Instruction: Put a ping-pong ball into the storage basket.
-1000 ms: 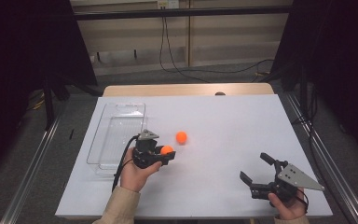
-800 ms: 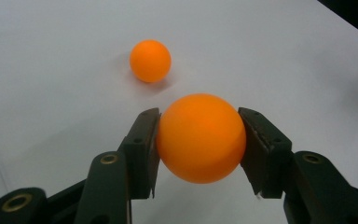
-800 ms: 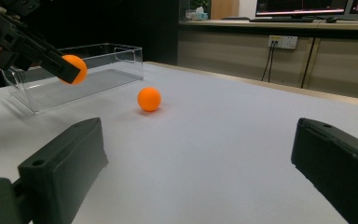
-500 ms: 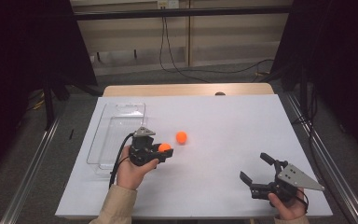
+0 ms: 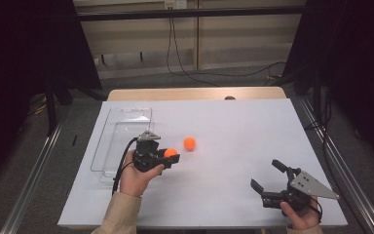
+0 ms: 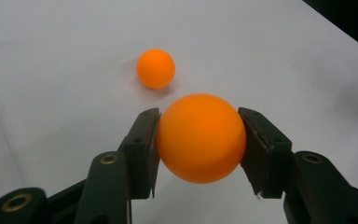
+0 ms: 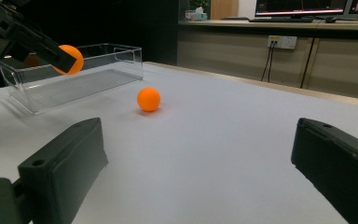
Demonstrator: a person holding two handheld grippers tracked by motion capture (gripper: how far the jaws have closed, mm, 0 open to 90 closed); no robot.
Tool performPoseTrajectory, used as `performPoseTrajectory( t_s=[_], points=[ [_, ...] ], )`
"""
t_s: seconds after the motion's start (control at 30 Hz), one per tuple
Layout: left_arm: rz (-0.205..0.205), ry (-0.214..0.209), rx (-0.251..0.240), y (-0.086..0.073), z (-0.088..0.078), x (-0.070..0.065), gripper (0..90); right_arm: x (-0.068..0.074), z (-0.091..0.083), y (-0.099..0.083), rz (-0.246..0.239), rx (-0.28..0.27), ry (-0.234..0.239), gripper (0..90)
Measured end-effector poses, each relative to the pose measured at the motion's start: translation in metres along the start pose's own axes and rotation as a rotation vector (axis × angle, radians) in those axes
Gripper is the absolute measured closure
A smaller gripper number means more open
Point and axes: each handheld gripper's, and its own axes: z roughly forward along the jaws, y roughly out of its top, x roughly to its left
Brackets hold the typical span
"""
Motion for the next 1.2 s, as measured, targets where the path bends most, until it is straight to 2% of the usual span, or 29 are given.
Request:
performPoseTrajectory(
  t_s=[1.2],
  points=[
    [-0.020, 0.013, -0.028, 0.009, -0.022, 0.013, 51.1, 0.000, 0.000, 0.000, 0.000, 0.000, 0.001, 2.2]
  ],
)
